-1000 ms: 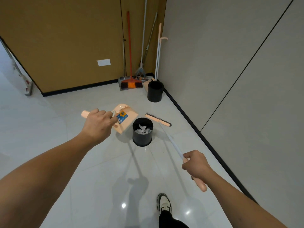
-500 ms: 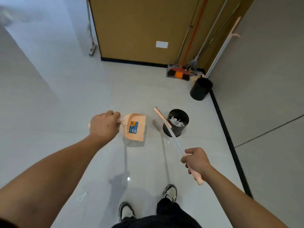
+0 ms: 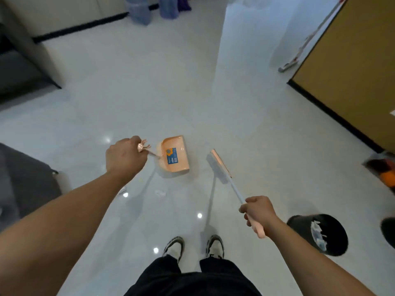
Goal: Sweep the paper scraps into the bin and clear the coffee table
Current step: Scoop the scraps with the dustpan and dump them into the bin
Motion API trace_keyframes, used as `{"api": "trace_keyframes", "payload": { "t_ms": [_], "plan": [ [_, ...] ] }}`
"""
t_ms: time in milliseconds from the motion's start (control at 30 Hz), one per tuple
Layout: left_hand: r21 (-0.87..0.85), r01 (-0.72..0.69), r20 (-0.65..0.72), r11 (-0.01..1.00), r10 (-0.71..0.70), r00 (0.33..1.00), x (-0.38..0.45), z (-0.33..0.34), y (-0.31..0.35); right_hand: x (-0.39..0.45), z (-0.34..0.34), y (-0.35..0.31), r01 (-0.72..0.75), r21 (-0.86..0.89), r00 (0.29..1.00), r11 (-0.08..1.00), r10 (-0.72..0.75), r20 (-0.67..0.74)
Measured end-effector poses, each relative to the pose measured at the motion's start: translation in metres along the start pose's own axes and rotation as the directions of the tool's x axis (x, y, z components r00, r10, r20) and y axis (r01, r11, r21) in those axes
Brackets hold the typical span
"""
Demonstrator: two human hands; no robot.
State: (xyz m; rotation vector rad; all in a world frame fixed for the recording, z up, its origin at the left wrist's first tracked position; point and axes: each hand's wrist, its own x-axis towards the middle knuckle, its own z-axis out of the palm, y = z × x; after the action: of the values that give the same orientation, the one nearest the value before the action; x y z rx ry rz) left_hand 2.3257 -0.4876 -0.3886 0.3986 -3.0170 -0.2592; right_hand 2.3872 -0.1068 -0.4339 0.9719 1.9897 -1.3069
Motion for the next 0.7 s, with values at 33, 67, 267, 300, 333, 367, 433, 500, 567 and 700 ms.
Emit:
{"api": "trace_keyframes", "payload": {
  "t_ms": [33, 67, 267, 300, 333, 367, 433, 500, 567, 700],
  "plan": [
    [-0.005, 0.096, -0.015, 0.995, -0.096, 0.995, -0.011, -0.004, -0.016, 0.005, 0.007, -0.013, 0.014, -0.015, 1.0, 1.0, -0.014, 0.027],
    [-0.006, 0.187, -0.023, 0.982, -0.187, 0.982, -0.023, -0.008, -0.03, 0.015, 0.014, -0.021, 0.03, -0.054, 0.997, 0.998, -0.026, 0.079],
    [0.05, 0.544, -0.066, 0.838, -0.54, 0.839, -0.11, -0.026, -0.093, 0.042, 0.074, -0.057, 0.146, -0.275, 0.97, 0.95, -0.084, 0.227],
    [0.058, 0.577, -0.069, 0.814, -0.574, 0.816, -0.122, -0.027, -0.1, 0.044, 0.083, -0.063, 0.168, -0.305, 0.965, 0.937, -0.093, 0.245],
    [0.071, 0.605, -0.069, 0.793, -0.601, 0.796, -0.134, -0.026, -0.107, 0.046, 0.093, -0.069, 0.186, -0.339, 0.961, 0.922, -0.099, 0.259],
    [0.087, 0.629, -0.065, 0.772, -0.626, 0.777, -0.145, -0.025, -0.113, 0.049, 0.102, -0.075, 0.207, -0.377, 0.957, 0.903, -0.107, 0.271],
    [0.105, 0.672, -0.044, 0.733, -0.672, 0.739, -0.166, -0.019, -0.123, 0.055, 0.119, -0.084, 0.238, -0.433, 0.95, 0.869, -0.115, 0.291],
    [0.088, 0.689, -0.029, 0.719, -0.69, 0.724, -0.182, -0.008, -0.134, 0.061, 0.137, -0.093, 0.254, -0.462, 0.946, 0.85, -0.119, 0.301],
    [0.1, 0.7, 0.005, 0.707, -0.704, 0.71, -0.192, 0.006, -0.144, 0.067, 0.153, -0.098, 0.267, -0.479, 0.942, 0.836, -0.121, 0.313],
    [0.1, 0.732, 0.121, 0.674, -0.738, 0.663, -0.198, 0.034, -0.156, 0.057, 0.179, -0.091, 0.208, -0.51, 0.932, 0.835, -0.011, 0.363]
  ]
}}
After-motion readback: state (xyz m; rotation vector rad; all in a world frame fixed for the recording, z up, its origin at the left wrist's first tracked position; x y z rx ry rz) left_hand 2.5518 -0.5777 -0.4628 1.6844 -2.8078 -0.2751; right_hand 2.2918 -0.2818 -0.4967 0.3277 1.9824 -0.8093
